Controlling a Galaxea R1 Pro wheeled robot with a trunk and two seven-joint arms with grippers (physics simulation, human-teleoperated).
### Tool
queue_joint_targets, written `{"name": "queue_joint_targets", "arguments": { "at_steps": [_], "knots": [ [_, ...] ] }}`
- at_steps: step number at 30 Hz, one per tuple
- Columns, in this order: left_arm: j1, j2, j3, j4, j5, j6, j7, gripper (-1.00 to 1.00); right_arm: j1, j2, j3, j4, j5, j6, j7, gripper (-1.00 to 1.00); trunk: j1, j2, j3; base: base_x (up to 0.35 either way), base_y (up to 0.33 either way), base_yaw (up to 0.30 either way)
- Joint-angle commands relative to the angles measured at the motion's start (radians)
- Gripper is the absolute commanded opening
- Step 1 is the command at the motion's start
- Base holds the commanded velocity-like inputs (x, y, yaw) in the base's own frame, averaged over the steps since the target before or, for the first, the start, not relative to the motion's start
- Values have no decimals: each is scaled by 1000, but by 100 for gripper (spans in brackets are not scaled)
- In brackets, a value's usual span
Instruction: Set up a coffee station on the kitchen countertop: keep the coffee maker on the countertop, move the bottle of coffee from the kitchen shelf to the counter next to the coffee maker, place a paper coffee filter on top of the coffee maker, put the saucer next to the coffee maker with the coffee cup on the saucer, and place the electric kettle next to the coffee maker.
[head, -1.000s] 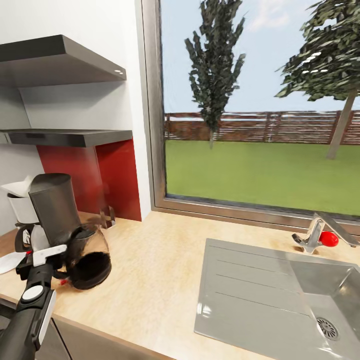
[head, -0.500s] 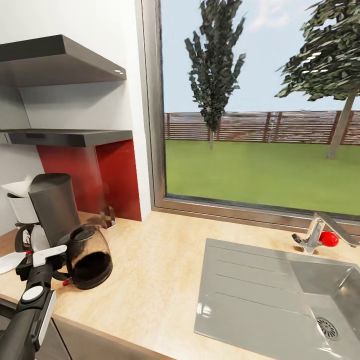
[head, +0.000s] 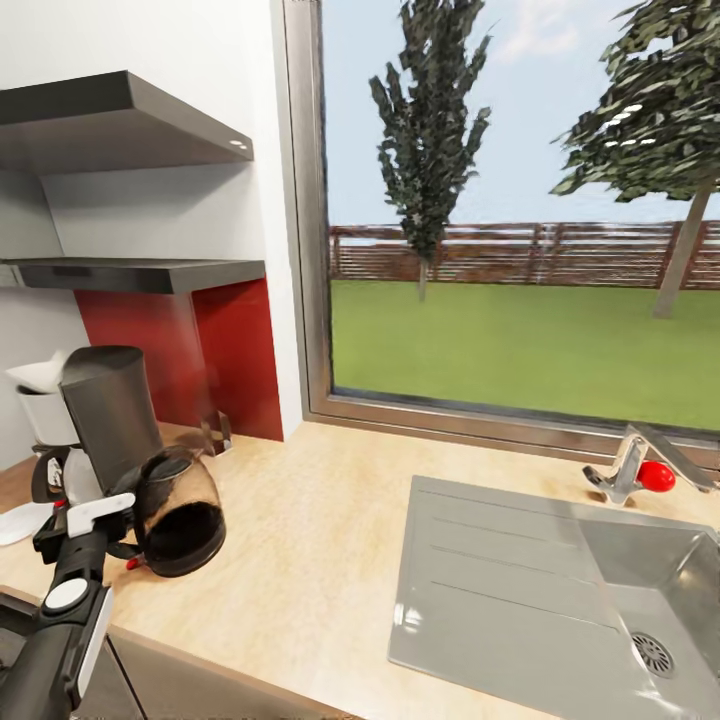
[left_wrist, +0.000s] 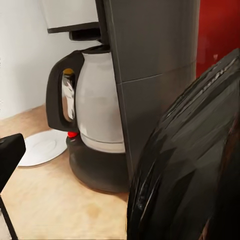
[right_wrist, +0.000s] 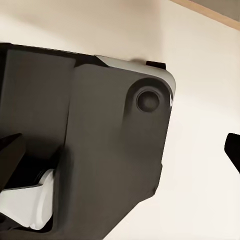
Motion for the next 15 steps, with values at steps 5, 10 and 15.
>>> {"name": "queue_joint_targets", "arguments": {
  "at_steps": [5, 10, 15],
  "knots": [
    [0, 0, 0, 22, -11, -1, 4, 100, 0, 0, 8, 0, -11, -2, 4, 100, 0, -1, 0, -157, 0, 0],
    [0, 0, 0, 25, -11, -2, 4, 100, 0, 0, 8, 0, -11, -2, 4, 100, 0, -1, 0, -36, 0, 0],
    [0, 0, 0, 26, -11, -2, 4, 100, 0, 0, 8, 0, -11, -2, 4, 100, 0, -1, 0, -5, 0, 0]
  ]
}}
